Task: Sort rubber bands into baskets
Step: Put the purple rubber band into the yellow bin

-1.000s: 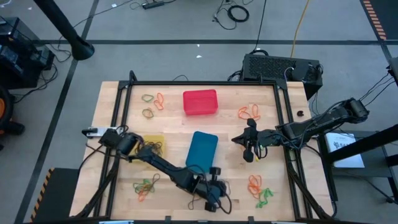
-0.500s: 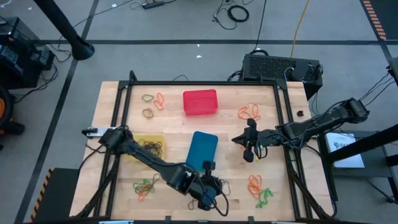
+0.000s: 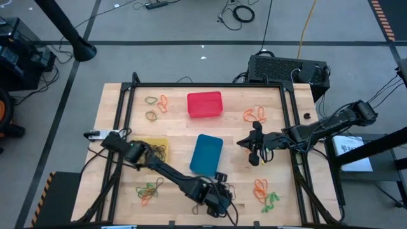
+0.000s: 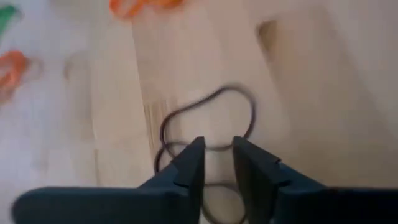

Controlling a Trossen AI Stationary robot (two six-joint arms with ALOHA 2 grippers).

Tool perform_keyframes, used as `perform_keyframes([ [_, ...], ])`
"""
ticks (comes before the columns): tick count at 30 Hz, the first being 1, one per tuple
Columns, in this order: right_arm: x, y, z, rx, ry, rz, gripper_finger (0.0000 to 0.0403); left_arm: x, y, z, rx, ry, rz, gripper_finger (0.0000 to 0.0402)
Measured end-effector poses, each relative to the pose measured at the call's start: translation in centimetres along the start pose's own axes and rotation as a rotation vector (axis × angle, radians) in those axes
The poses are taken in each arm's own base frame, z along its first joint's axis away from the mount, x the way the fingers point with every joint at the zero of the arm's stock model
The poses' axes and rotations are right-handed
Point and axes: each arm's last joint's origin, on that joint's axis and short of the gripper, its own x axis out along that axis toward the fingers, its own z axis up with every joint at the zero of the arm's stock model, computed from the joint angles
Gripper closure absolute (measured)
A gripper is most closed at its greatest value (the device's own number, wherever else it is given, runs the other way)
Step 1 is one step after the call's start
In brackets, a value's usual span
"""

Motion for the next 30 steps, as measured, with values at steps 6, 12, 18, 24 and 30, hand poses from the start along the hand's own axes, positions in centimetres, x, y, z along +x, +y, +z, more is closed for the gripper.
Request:
perform_keyframes([
  [6,0.0,0.0,0.0,-0.001,0.001,0.000,0.0403,1.2,0.4,-0.5,-0.035,0.012,0.045,0.0220],
  [12,0.0,0.0,0.0,-0.001,0.001,-0.001,0.0403,1.3,1.0,-0.4,-0.140,0.008,0.051,0.0178],
  [18,0.0,0.0,0.0,-0.001,0.001,-0.001,0.0403,2.2,3.4,-0.3,-0.235,0.025,-0.078,0.0174],
  [24,0.0,0.0,0.0,-0.002,0.001,-0.001,0.0403,2.8,5.9,-0.5,-0.342,0.062,-0.160,0.0174],
  [30,0.0,0.0,0.0,-0.009,0.001,-0.001,0.0403,2.9,6.1,-0.7,-0.325,0.074,-0.157,0.0234],
])
